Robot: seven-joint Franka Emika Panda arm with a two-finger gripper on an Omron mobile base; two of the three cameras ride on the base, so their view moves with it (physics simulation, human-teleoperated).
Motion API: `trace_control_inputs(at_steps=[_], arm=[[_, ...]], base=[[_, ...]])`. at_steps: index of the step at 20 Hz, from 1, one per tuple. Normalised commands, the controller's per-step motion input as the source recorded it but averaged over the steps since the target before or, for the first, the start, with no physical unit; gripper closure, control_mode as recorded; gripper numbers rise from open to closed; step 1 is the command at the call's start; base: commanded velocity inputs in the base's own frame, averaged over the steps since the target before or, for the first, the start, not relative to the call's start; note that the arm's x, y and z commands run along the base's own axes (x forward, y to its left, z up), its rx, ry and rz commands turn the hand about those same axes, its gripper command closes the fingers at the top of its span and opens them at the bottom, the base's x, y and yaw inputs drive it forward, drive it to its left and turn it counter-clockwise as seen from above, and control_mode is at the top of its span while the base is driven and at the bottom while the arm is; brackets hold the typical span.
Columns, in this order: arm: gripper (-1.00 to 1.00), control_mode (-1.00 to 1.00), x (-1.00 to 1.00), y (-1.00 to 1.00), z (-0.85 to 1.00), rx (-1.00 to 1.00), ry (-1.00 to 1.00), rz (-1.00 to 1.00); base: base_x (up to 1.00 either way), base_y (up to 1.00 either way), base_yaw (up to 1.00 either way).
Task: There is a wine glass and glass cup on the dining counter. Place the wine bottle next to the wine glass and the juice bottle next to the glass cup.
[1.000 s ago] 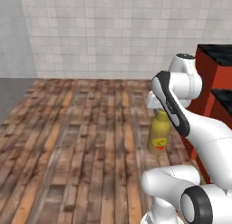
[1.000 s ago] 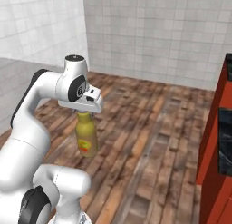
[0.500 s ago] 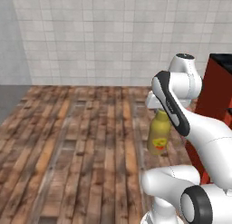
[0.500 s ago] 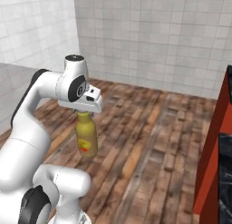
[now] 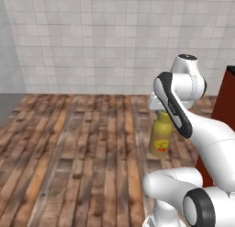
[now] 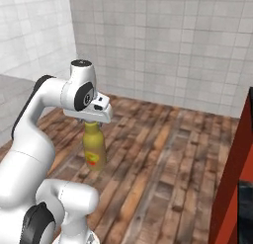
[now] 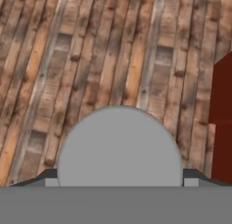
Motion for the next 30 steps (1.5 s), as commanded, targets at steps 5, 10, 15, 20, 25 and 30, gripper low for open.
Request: trace_control_inputs(at_steps=[5, 10, 15, 20, 25, 30], arm=[[1.00, 1.00, 0.00, 0.00, 0.00, 0.00, 0.00, 0.00], [1.00, 1.00, 0.00, 0.00, 0.00, 0.00, 0.00, 0.00], [1.00, 1.00, 0.00, 0.00, 0.00, 0.00, 0.00, 0.00], [1.00, 1.00, 0.00, 0.00, 0.00, 0.00, 0.00, 0.00], [1.00, 1.00, 0.00, 0.00, 0.00, 0.00, 0.00, 0.00], [1.00, 1.00, 0.00, 0.00, 0.00, 0.00, 0.00, 0.00]], base=[[0.85, -0.26, 0.00], [0.84, -0.24, 0.00], [0.75, -0.17, -0.07], [0.64, -0.13, -0.22], [0.63, -0.09, -0.25], [0.59, -0.08, -0.31]])
